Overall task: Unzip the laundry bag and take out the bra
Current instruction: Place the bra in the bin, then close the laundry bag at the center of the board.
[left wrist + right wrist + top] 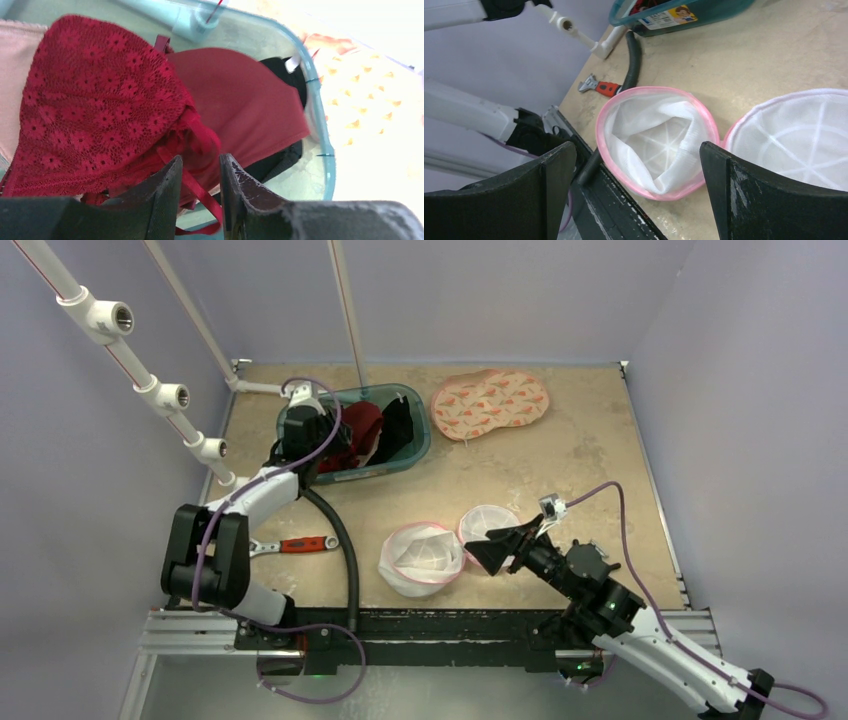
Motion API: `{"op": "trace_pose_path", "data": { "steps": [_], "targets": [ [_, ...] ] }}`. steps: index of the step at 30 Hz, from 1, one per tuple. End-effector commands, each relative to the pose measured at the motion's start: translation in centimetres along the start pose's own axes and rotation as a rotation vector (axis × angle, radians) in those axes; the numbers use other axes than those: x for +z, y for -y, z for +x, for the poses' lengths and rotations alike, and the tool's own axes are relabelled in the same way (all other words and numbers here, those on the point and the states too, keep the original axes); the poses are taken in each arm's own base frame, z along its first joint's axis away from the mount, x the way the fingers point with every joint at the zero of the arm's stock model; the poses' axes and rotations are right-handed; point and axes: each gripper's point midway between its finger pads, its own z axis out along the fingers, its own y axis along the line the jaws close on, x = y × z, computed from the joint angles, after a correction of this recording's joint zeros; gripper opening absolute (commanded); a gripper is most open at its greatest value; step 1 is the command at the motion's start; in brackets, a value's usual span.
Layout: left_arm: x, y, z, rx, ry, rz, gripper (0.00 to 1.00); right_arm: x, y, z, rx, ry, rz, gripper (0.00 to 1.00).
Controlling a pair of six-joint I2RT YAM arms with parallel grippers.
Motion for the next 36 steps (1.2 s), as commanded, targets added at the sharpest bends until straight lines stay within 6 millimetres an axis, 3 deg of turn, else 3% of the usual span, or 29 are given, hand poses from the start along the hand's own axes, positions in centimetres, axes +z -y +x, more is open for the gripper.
{"op": "trace_pose_path", "data": {
  "steps": [1,4,6,8,12,16,20,26,36],
  "targets": [
    [-3.8,4.8,-5.8,0.017,0.153,0.114,0.36,-0.4,0.6,-2.7,-0.002,0.081,0.096,0.97],
    [-6.9,7.5,-7.0,0.051,0.173,0.15,0.43,-1.1,2.5,-3.2,0.078,0.106,0.236,0.98],
    [-9.2,9.5,-6.4,0.078,0.169,0.185,0.49,-1.3,3.5,-3.9,0.117,0.138,0.312,0.98],
    [-11.5,11.1,-5.0,0.116,0.151,0.209,0.55,-1.4,4.9,-4.0,0.152,0.15,0.412,0.98],
    [-15.2,12.5,0.0,0.196,0.061,0.229,0.66,-1.3,7.8,-3.5,0.194,0.128,0.644,0.98],
    [-17.9,12.7,4.5,0.253,0.015,0.214,0.72,-0.8,10.4,-2.4,0.198,0.084,0.791,0.98],
    [-19.1,12.0,6.6,0.229,0.003,0.215,0.8,-2.0,13.1,-2.7,0.279,0.141,0.886,0.98],
    [-20.0,9.4,8.1,0.096,0.003,0.223,0.87,-3.8,14.8,-2.9,0.358,0.214,0.952,0.95],
    [-21.3,10.1,9.9,0.036,-0.045,0.356,0.85,-2.9,17.1,0.1,0.379,0.134,1.04,0.89]
  ]
}}
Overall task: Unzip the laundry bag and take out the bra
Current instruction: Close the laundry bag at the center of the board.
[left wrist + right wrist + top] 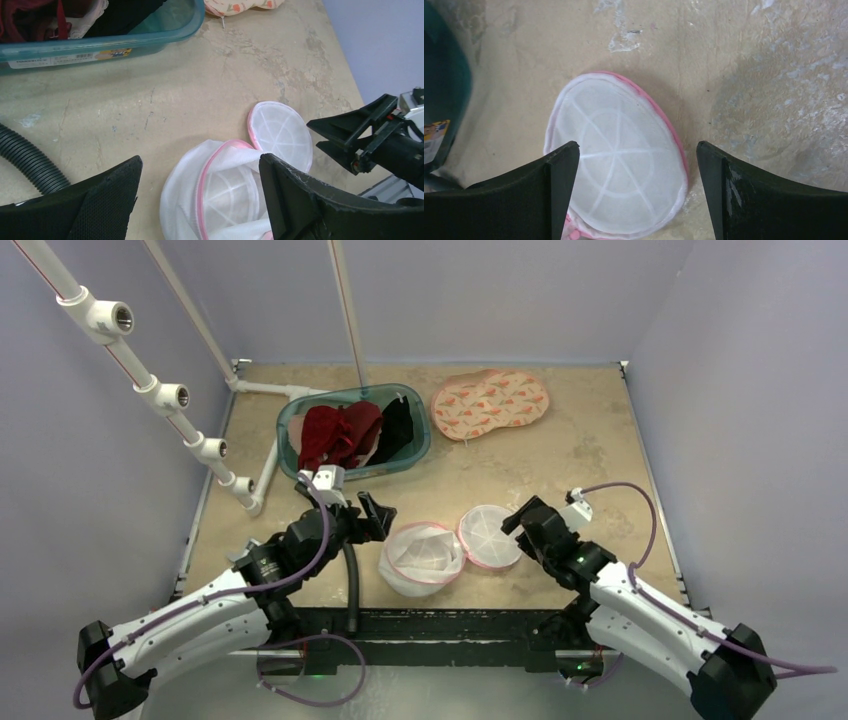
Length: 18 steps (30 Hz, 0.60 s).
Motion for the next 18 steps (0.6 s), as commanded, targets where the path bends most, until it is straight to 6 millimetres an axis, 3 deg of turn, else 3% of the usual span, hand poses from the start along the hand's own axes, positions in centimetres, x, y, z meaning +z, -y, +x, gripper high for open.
{"op": "trace_pose_path", "data": {
  "steps": [1,6,11,18],
  "targets": [
    [-0.1,1.6,-0.3,-0.053,-0.002,0.065,0.84,0.9,0.3,0.0,0.043,0.021,0.014,0.88],
    [-0.1,1.3,0.6,-0.049,-0.042,0.054,0.81,1.9,1.6,1.5,0.043,-0.012,0.05,0.86],
    [-0.2,1.5,0.9,-0.052,-0.057,0.065,0.8,2.2,1.1,1.7,0.024,-0.017,0.019,0.77],
    [0.0,1.7,1.3,-0.05,-0.077,0.072,0.79,2.3,0.6,1.9,-0.009,-0.023,-0.018,0.39]
  ]
}}
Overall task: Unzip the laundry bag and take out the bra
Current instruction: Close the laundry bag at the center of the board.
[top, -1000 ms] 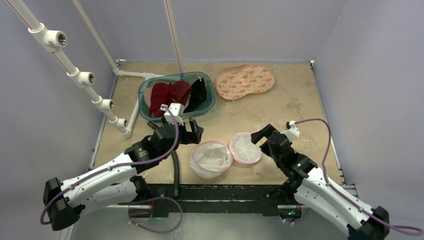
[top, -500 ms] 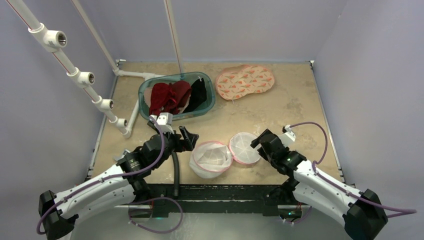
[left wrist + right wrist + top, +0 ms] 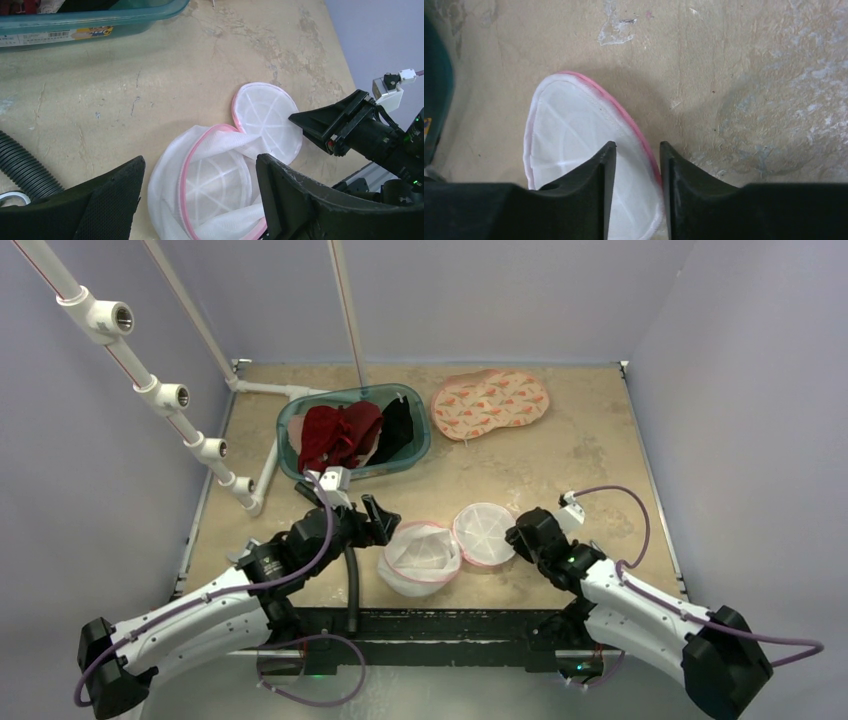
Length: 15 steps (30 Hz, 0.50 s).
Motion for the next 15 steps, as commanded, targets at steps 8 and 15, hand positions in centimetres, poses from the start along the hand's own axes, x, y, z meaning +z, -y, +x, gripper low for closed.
{"op": "trace_pose_path", "data": {
  "steps": [8,15],
  "targets": [
    [0.3,0.9,0.4,-0.022,-0.026,0.032,0.79,-2.2,-3.5,-3.5,-0.058,0.112,-0.155,0.0],
    [0.5,0.6,0.1,0.0,-0.014,0.008,0.79,-7.6,-9.4,-8.2,-0.272,0.227,-0.362,0.0]
  ]
}}
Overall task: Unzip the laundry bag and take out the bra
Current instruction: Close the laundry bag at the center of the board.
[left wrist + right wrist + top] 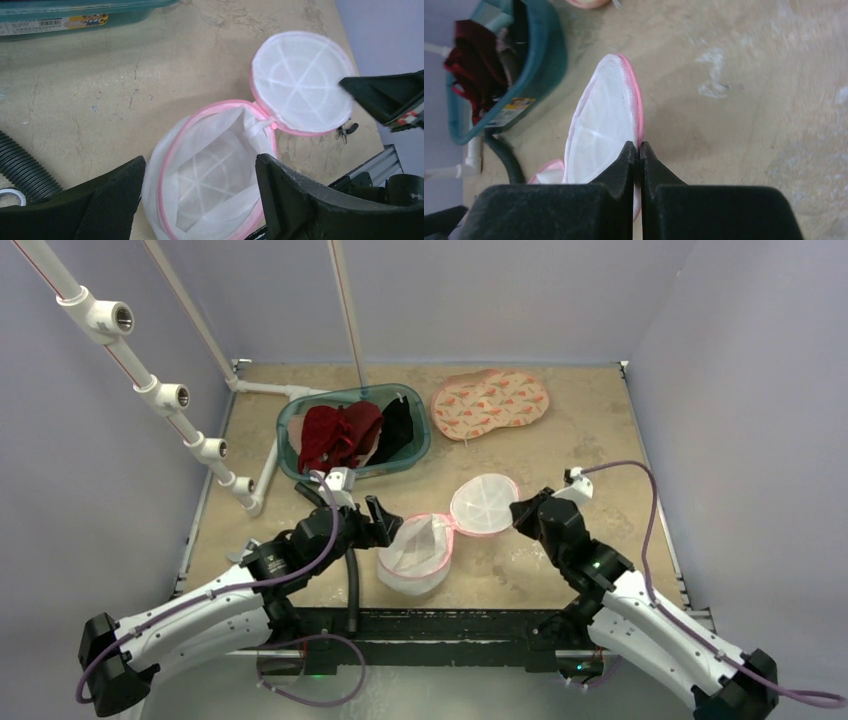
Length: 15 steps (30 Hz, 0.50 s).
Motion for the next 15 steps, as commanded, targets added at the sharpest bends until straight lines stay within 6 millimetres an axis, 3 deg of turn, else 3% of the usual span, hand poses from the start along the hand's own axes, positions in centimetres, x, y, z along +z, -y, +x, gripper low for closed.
{"op": "trace_pose_path", "data": {
  "steps": [1,4,9,15],
  "targets": [
    [0.2,0.6,-0.9,-0.001,0.025,0.005,0.79,-2.4,-4.7,-5.3,-0.187,0.125,-0.148,0.0],
    [0.5,0.7,-1.1,0.004,0.023,-0.002,0.79,-3.4,-6.8,-6.5,-0.277,0.142,-0.223,0.0],
    [0.6,1.0,-1.6,-0.011,0.036,-0.005,0.78,-4.4,-9.4,-6.7,-0.424,0.122,-0.317,0.0],
    [0.7,1.4,-3.2,-0.036,0.112,-0.004,0.79,-5.2,-10.0,-6.4,-0.509,0.154,-0.237,0.0]
  ]
}}
